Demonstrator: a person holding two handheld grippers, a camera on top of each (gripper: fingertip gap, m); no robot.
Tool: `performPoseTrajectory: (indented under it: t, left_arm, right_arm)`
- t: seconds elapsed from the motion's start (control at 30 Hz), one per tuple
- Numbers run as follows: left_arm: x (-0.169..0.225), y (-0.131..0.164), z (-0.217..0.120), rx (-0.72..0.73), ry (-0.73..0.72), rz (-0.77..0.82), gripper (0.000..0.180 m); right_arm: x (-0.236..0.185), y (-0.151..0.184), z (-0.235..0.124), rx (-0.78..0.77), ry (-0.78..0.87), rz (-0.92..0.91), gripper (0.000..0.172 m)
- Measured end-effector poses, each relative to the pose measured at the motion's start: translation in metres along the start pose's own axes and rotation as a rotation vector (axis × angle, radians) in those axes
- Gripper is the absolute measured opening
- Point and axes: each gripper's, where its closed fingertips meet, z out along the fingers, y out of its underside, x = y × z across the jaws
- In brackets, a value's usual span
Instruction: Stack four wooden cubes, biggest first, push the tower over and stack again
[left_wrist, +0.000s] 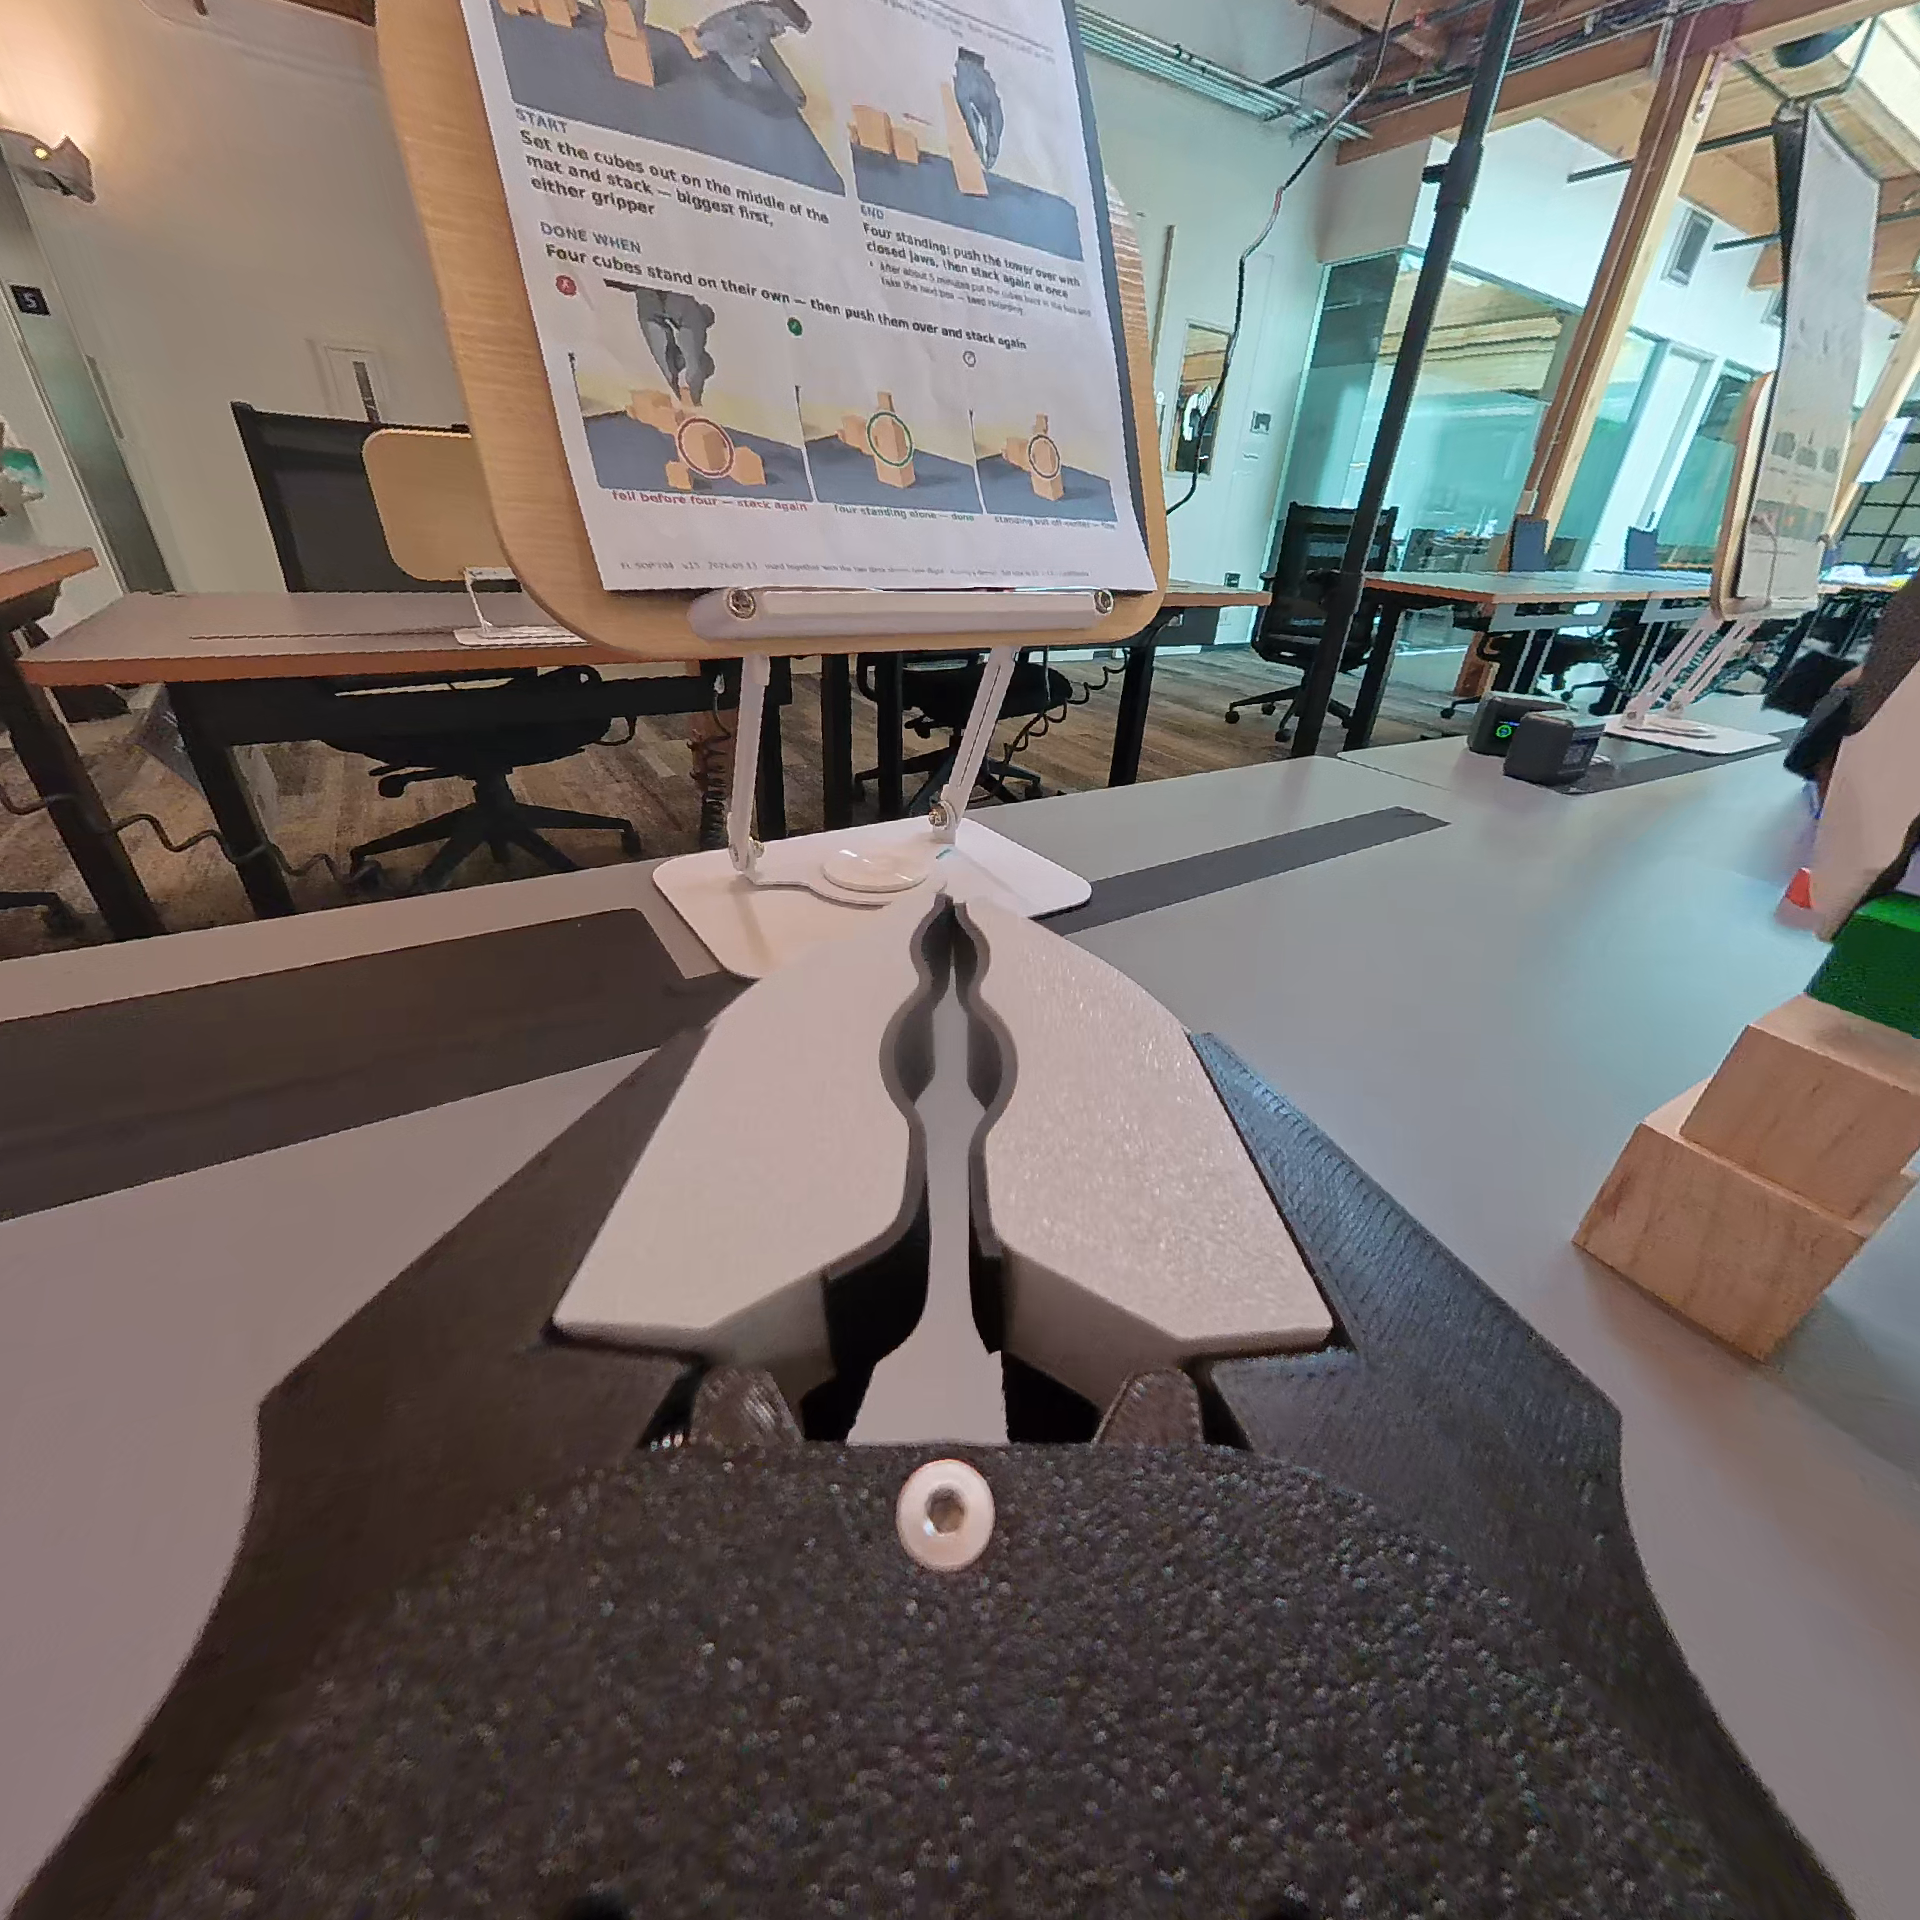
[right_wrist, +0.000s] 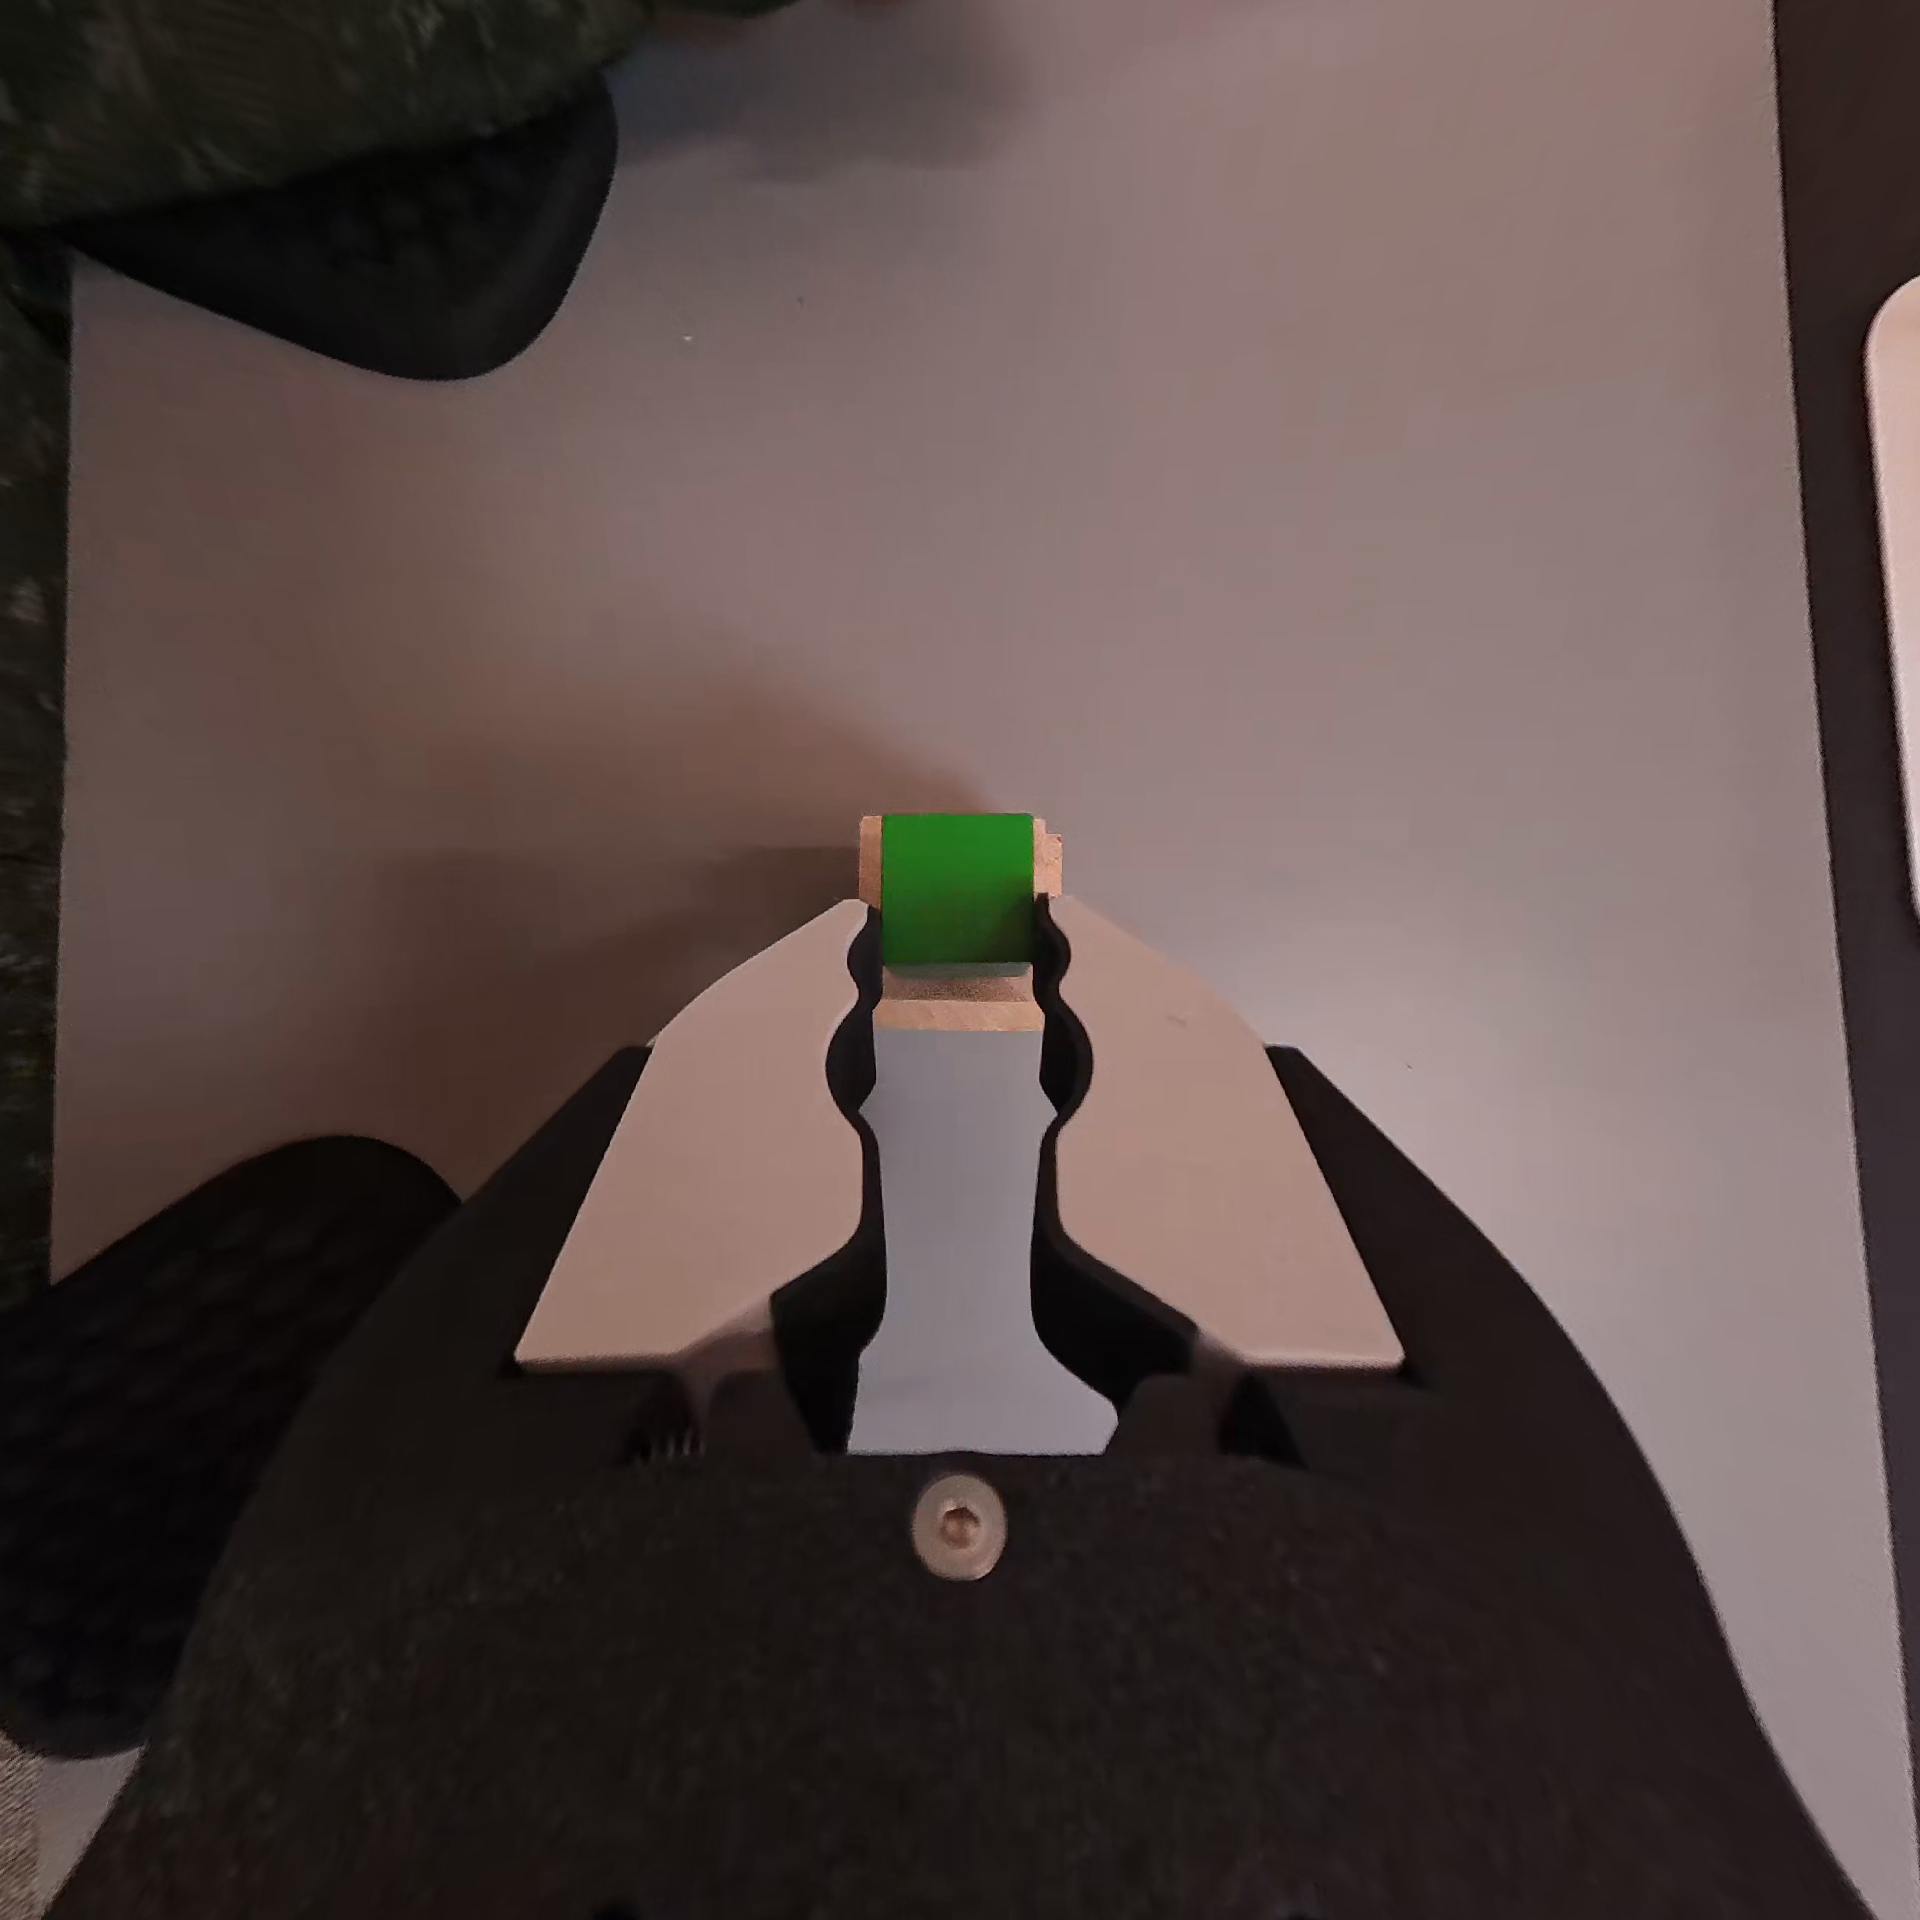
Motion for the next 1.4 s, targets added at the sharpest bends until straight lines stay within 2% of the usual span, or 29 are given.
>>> performPoseTrajectory:
  t: [0.67, 1.1, 1.23, 1.4]
  left_arm:
    - [0.002, 0.001, 0.002, -0.008, 0.005, 0.004, 0.000]
    - [0.003, 0.002, 0.003, -0.010, 0.009, 0.003, 0.000]
    - [0.003, 0.001, 0.002, -0.008, 0.009, 0.001, 0.000]
    - [0.003, 0.002, 0.003, -0.009, 0.010, 0.000, 0.000]
  right_arm:
    - [-0.003, 0.005, 0.009, 0.036, -0.002, 0.017, 0.028]
    - [-0.002, 0.006, 0.009, -0.003, 0.004, 0.003, 0.028]
    - [-0.003, 0.002, 0.000, 0.045, 0.000, 0.007, 0.037]
    - [0.004, 0.000, -0.031, 0.143, 0.059, 0.039, 0.039]
